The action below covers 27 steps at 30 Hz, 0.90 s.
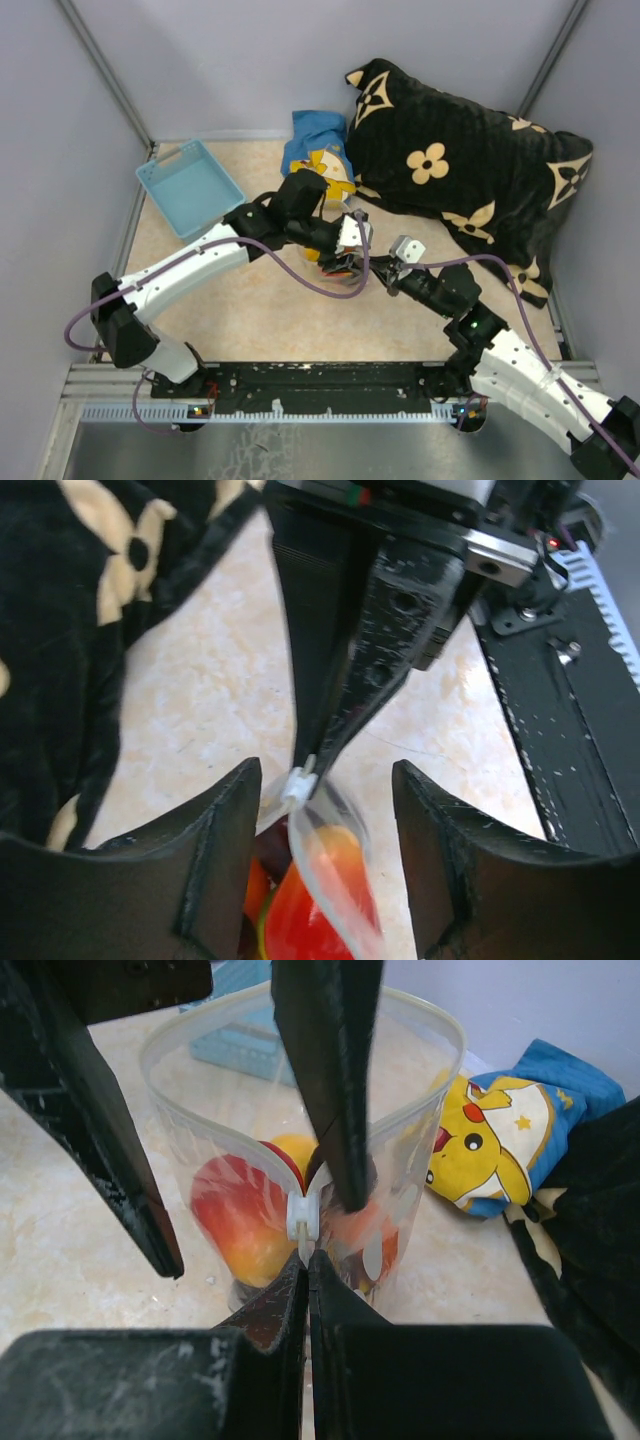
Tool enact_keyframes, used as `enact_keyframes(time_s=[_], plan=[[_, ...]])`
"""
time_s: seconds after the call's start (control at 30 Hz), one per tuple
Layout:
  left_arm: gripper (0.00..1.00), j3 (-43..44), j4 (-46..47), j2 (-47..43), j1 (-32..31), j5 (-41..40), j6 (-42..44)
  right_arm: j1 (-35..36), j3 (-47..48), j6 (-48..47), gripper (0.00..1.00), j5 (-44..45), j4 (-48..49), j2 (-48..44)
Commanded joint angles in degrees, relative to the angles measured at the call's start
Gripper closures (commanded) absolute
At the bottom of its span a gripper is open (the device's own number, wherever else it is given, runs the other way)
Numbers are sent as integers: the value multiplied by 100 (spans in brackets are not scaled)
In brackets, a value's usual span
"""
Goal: Place the food in the zip-top bag and seal the zipper
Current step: Zip the zipper food storage bag at the center of the board.
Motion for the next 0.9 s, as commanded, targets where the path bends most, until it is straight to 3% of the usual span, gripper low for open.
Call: enact_keyframes(time_s=[0.0, 0.27, 0.57, 0.87], plan=[[42, 265, -567, 176, 39, 861, 771, -3, 343, -61, 100, 3, 174, -106], [51, 300, -512, 349, 57, 732, 872, -3, 320, -28, 100, -26, 194, -135], [85, 298, -621, 276, 202, 446, 858, -4, 323, 17, 100, 110, 33, -413], [87, -9, -658, -119, 494, 121, 757, -4, 384, 89, 100, 22, -303, -557]])
